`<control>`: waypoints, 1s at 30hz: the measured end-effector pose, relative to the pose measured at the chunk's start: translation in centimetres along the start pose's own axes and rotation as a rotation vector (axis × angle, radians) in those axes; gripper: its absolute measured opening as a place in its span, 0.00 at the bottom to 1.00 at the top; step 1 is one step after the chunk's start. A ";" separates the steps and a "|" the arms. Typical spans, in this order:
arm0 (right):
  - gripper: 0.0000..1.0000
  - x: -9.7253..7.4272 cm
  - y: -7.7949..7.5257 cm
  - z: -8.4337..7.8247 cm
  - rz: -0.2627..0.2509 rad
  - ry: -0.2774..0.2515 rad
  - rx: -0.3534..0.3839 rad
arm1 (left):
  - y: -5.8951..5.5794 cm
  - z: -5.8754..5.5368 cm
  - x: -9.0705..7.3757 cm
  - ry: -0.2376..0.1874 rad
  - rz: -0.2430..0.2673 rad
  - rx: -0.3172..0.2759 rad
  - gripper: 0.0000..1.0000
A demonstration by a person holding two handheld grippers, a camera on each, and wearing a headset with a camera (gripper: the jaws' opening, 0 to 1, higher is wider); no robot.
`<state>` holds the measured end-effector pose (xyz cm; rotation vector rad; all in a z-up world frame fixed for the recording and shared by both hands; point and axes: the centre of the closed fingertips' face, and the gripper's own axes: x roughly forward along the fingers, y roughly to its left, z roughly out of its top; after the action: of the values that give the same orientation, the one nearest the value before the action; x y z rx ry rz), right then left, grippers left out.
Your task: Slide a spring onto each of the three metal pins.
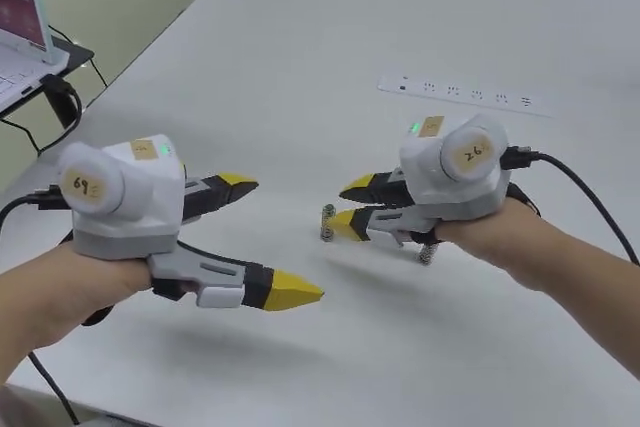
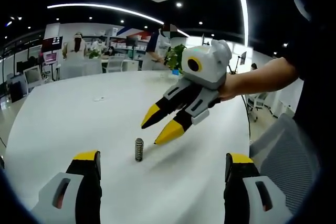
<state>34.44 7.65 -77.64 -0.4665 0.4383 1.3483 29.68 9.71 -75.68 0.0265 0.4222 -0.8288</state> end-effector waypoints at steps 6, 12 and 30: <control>0.26 -1.4 0.2 -0.1 -0.016 -0.027 0.021 | -0.5 0.2 0.6 0.001 -0.011 0.003 0.96; 0.29 -2.7 0.5 -0.5 -0.026 -0.046 0.035 | -1.0 0.4 1.0 -0.004 -0.019 0.001 0.96; 0.49 -7.0 1.4 -1.9 -0.073 -0.132 0.098 | -1.9 0.8 1.8 -0.008 -0.041 0.006 0.97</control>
<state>31.83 1.09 -75.45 -0.3078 0.3727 1.2728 29.67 7.02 -75.34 0.0201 0.4134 -0.8703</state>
